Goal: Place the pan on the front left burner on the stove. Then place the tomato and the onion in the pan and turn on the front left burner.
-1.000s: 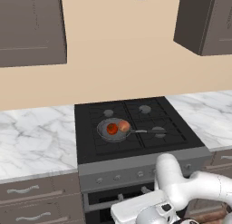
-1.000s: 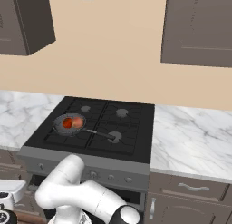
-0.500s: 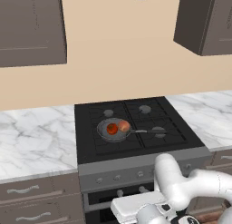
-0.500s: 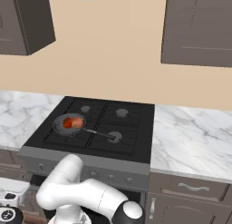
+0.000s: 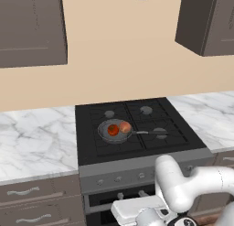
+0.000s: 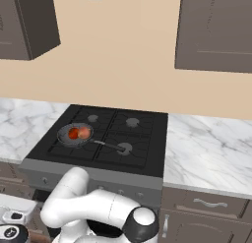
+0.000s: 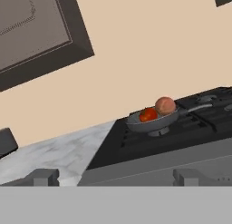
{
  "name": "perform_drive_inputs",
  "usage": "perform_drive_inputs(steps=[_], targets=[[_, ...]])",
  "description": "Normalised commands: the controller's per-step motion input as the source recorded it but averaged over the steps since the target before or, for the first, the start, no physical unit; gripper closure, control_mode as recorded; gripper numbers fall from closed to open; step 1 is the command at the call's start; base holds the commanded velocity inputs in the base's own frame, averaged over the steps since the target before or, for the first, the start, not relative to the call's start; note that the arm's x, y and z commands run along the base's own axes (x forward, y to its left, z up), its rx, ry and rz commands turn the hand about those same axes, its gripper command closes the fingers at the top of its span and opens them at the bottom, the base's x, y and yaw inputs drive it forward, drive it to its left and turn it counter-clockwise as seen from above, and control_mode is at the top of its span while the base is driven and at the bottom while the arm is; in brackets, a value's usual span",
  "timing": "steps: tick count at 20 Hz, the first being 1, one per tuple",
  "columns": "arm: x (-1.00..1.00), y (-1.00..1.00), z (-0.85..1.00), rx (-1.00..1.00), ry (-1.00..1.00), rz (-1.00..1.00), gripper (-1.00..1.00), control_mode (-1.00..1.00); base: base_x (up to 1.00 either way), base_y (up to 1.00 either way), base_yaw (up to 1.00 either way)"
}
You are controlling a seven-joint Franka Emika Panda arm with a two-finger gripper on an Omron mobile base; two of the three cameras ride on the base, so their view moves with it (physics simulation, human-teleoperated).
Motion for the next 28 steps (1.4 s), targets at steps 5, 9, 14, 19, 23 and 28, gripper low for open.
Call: perform_drive_inputs(steps=[5, 9, 14, 19, 23, 28], targets=[[0.28, 0.0, -0.16, 0.0, 0.03, -0.09, -1.0, -1.0, 0.0, 0.0, 0.0], [0.09, 0.0, -0.07, 0.0, 0.01, -0.06, -1.0, -1.0, 0.0, 0.0, 0.0], [0.03, 0.1, -0.19, 0.0, 0.02, -0.03, -1.0, -1.0, 0.0, 0.0, 0.0], [0.06, 0.23, -0.24, 0.0, 0.02, 0.0, -1.0, -1.0, 0.0, 0.0, 0.0], [0.14, 0.2, -0.12, 0.0, 0.0, 0.0, -1.0, -1.0, 0.0, 0.0, 0.0], [0.14, 0.09, -0.25, 0.0, 0.0, 0.0, -1.0, -1.0, 0.0, 0.0, 0.0]])
